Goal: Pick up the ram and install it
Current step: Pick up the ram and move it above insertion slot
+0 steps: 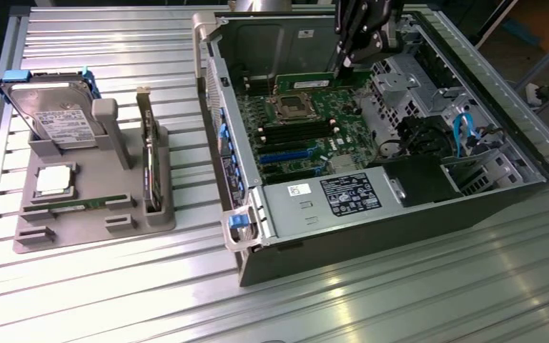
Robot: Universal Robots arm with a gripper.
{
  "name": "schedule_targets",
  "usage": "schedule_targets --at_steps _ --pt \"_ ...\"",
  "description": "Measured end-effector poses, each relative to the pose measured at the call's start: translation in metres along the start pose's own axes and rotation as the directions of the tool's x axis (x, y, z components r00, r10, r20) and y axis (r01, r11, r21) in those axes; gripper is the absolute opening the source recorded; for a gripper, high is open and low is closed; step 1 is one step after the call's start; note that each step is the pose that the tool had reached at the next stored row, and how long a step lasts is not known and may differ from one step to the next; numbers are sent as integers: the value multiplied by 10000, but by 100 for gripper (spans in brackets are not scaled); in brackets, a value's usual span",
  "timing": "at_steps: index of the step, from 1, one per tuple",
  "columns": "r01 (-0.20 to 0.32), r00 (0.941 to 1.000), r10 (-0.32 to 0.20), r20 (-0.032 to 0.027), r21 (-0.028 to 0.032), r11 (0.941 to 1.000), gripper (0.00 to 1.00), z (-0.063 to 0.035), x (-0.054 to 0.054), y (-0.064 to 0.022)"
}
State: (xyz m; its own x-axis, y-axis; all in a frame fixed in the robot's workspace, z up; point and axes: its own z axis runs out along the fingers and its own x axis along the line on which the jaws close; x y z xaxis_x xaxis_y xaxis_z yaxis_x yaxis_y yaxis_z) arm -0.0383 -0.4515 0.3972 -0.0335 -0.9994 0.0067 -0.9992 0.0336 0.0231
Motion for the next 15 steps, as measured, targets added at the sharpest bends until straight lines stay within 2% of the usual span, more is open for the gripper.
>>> schedule_targets --at_steps 4,15 --pt "-1 10000 1 0 0 10000 12 -1 0 -11" --pt "-1 10000 1 -1 0 10000 12 -3 -4 -130"
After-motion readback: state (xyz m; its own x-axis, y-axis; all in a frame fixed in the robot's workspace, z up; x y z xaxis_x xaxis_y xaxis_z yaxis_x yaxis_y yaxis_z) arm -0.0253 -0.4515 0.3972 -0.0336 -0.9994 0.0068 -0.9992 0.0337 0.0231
